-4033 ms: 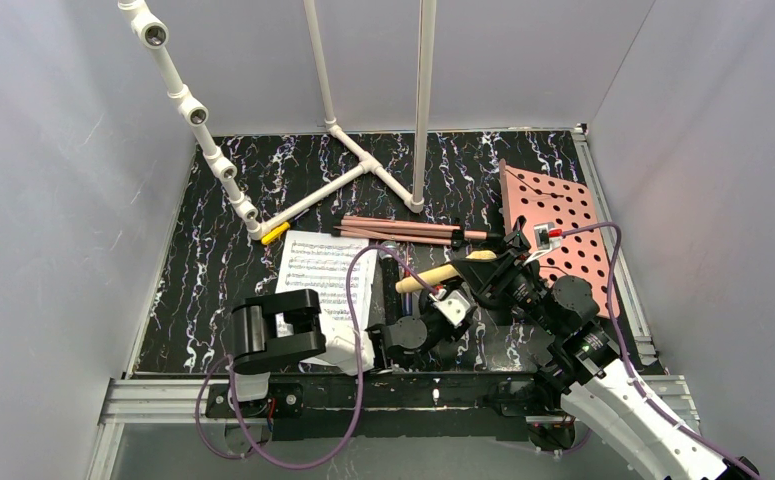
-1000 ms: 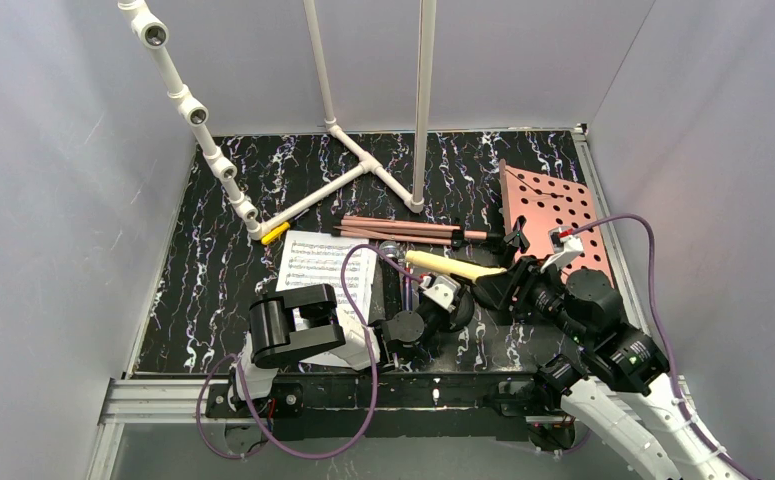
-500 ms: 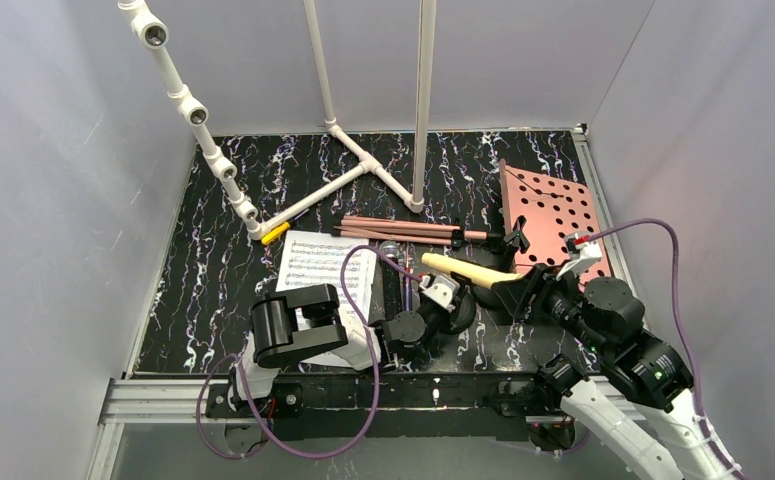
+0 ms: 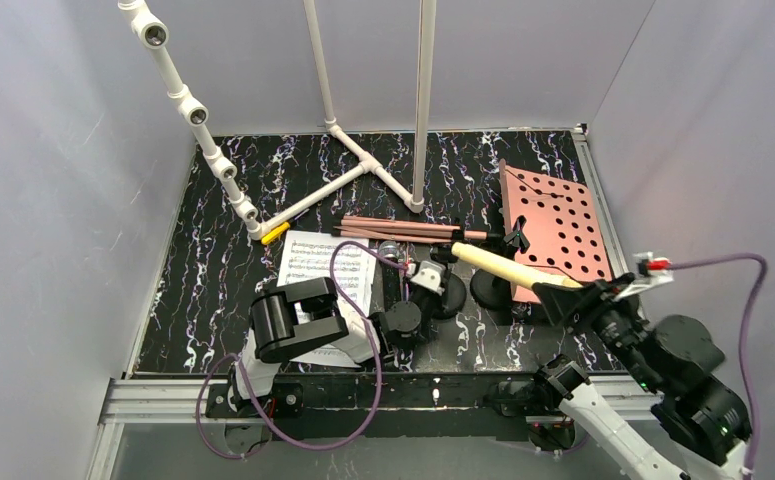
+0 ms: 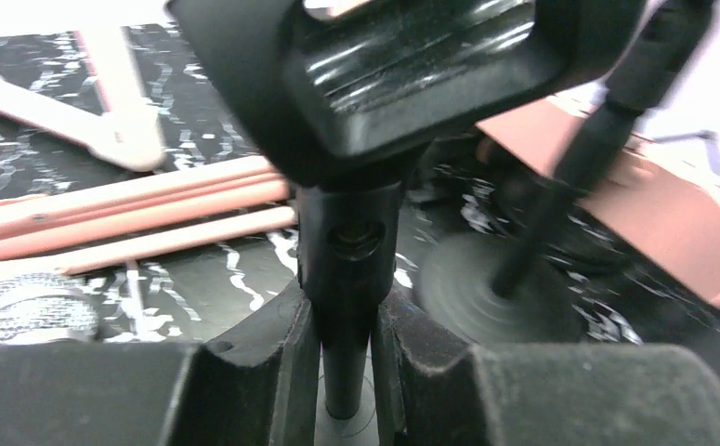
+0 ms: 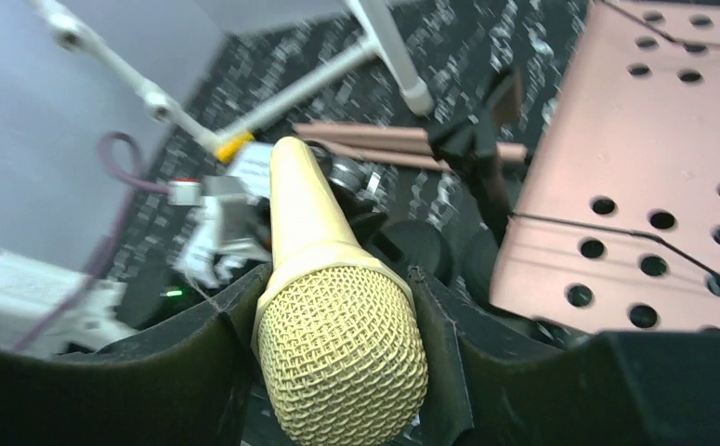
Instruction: Pack up the instrument practice props
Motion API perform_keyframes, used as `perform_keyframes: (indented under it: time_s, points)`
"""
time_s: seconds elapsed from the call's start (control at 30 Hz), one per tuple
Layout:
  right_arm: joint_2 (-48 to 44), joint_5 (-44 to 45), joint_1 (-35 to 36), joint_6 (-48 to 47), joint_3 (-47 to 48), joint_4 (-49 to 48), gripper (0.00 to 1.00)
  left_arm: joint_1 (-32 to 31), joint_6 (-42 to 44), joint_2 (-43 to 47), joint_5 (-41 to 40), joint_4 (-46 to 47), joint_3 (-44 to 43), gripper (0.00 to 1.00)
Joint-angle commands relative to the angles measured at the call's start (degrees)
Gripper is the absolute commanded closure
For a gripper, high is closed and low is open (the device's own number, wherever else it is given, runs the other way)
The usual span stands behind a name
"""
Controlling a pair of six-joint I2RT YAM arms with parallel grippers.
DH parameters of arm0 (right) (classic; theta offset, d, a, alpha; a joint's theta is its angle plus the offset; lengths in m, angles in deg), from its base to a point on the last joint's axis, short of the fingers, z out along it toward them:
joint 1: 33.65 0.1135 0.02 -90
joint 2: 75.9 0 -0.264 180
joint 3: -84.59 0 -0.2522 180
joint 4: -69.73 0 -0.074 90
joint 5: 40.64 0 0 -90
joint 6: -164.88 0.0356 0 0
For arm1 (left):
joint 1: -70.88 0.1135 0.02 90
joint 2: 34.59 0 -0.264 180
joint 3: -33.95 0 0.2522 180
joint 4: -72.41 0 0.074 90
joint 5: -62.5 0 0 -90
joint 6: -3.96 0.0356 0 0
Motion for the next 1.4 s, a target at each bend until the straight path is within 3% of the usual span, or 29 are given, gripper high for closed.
perform_keyframes:
  time_s: [0.0,0.77,0.9,1.13,1.37]
  points:
    - [-2.67,-0.43,0.16,0.61,5.85,-5.73,0.99,4.41,-1.20,-3.66,-13.18,-9.43,1.88,1.00]
    - [-3.49,-3.35,0.16,1.41,1.54,-12.35,0.99,5.64,8.81,-6.46,-1.60,-7.23,-8.79,0.97]
    - [-3.31,-3.85,0.21,1.47,0.49,-13.73,0.99,5.59,8.18,-5.37,0.87,-7.93,-8.99,0.84]
    - [-2.86,-4.64,0.19,1.59,-1.46,-16.14,0.99,5.59,7.27,-0.63,2.63,-9.54,-5.11,0.53]
    - [-2.22,-4.94,0.21,1.51,-2.81,-18.04,0.99,5.21,1.92,9.29,6.15,-14.64,0.99,0.32]
